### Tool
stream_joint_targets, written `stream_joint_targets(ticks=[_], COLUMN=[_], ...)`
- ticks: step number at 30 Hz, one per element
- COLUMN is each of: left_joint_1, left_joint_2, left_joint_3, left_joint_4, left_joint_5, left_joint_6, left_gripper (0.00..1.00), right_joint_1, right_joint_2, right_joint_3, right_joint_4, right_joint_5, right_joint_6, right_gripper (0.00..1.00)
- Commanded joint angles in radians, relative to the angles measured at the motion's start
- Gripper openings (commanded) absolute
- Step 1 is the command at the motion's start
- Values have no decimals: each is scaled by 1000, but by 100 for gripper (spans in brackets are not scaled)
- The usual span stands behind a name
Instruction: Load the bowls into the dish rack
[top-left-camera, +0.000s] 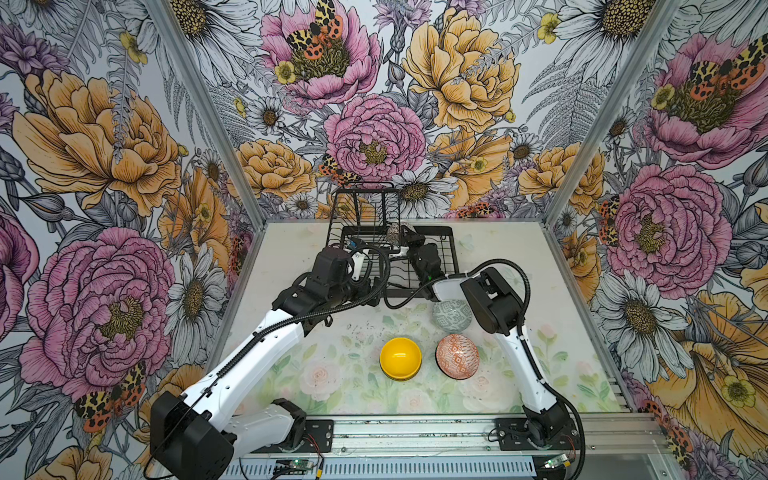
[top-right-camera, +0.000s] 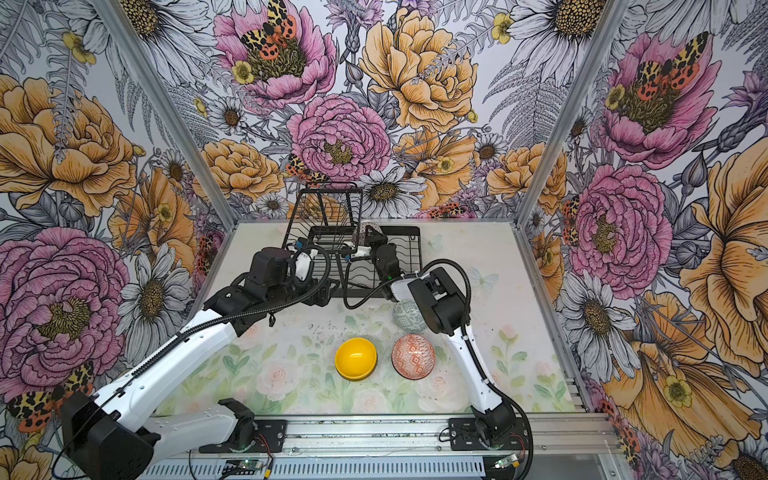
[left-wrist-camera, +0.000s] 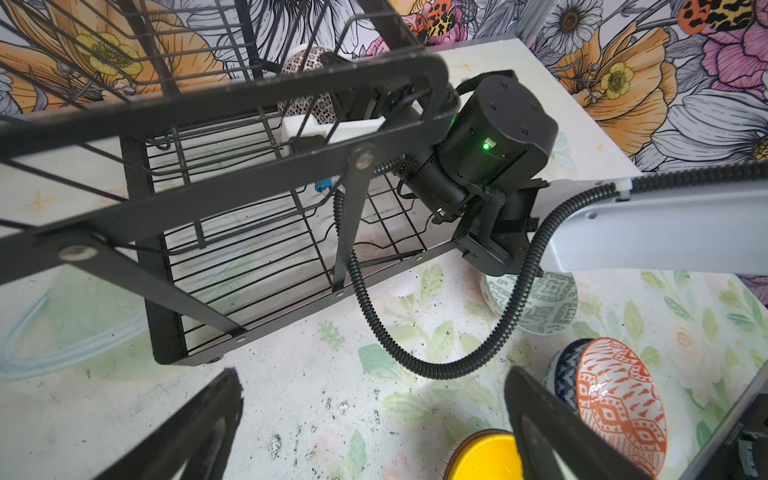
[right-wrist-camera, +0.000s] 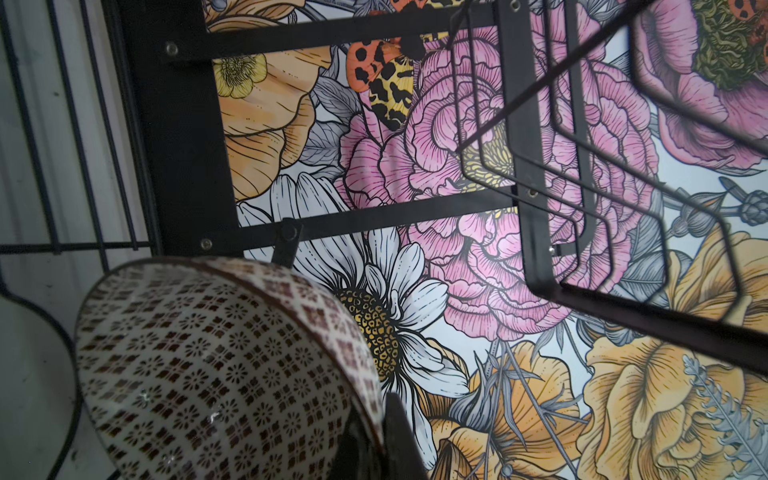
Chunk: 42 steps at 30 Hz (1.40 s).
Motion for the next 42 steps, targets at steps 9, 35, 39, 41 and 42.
stream_joint_targets(ticks=[9, 35, 39, 41, 42], left_joint_1=[9, 19, 21, 21, 21], left_joint_2=[-13, -12, -17, -19, -22], left_joint_3=[-10, -20, -21, -23, -24], left_joint_4=[21, 31, 31, 32, 31], left_joint_5=[20, 33, 35, 34, 35], left_joint_6=[-6, -2, -1, -2, -1], left_gripper=[99, 99, 99, 99, 99], right_joint_1=[31, 22, 21, 22, 21], right_joint_2=[100, -27, -38, -41, -43], right_joint_3=[18, -99, -96, -97, -97], right_joint_4=[-29, -153, -155, -154, -153], right_joint_5=[54, -83, -83, -85, -84], right_joint_6=[3, -25, -27, -28, -28], right_gripper=[0, 0, 0, 0, 0])
